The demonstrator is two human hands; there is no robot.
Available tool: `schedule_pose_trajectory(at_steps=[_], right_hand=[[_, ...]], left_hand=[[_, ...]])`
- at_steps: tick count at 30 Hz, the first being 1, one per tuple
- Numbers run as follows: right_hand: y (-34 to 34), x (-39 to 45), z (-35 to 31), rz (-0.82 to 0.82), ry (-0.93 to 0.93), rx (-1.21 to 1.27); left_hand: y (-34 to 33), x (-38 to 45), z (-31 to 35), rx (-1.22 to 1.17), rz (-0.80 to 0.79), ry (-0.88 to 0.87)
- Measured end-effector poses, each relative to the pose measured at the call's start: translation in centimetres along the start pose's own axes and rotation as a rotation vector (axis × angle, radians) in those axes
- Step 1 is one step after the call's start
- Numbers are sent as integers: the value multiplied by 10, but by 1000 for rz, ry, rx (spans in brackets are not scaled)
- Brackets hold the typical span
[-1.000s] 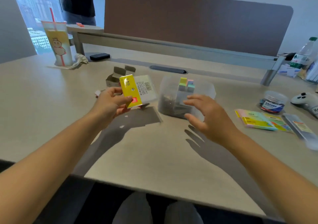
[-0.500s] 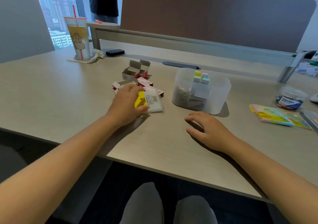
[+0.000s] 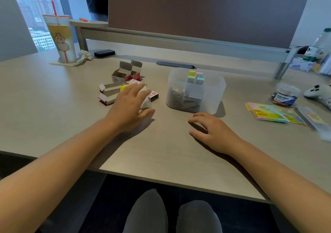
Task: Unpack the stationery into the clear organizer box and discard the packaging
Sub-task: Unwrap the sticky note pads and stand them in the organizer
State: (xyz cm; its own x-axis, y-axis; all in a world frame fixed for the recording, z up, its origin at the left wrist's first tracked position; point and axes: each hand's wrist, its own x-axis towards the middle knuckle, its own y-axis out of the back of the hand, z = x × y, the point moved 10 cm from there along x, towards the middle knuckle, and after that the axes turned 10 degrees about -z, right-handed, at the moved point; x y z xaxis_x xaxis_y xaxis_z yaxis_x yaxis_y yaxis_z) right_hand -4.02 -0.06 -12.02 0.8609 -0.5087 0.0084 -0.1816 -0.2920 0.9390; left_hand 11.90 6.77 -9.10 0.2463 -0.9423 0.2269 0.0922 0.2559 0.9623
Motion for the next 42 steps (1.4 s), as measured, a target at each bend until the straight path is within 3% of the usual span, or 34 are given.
schedule_pose_trajectory(at_steps=[2,10,14,19,25,30,37,42], right_hand=[[8,-9,17,31,-44,2],[54,-58,111,254,-333,46],[73,-69,152,338,-500,-33],[76,-63,178,247,-599,-114],[79,-64,168,277,-528,-90],[69,-59,142,171,-366,-97],[58,-60,152,108,-373,173],[71,-60,133,256,-267,-86]], left_hand=[[5,0,35,-65,19,-122],[-60,19,157,-117,-409,-394],[-68,33,178,-124,-394,-418],[-70,40,180,-110,-349,-426],[-69,41,180,-131,-333,-428],[-69,41,180,-141,-340,-425],[-69,40,177,-167,-334,-411],[-66,41,177,-208,-308,-411]])
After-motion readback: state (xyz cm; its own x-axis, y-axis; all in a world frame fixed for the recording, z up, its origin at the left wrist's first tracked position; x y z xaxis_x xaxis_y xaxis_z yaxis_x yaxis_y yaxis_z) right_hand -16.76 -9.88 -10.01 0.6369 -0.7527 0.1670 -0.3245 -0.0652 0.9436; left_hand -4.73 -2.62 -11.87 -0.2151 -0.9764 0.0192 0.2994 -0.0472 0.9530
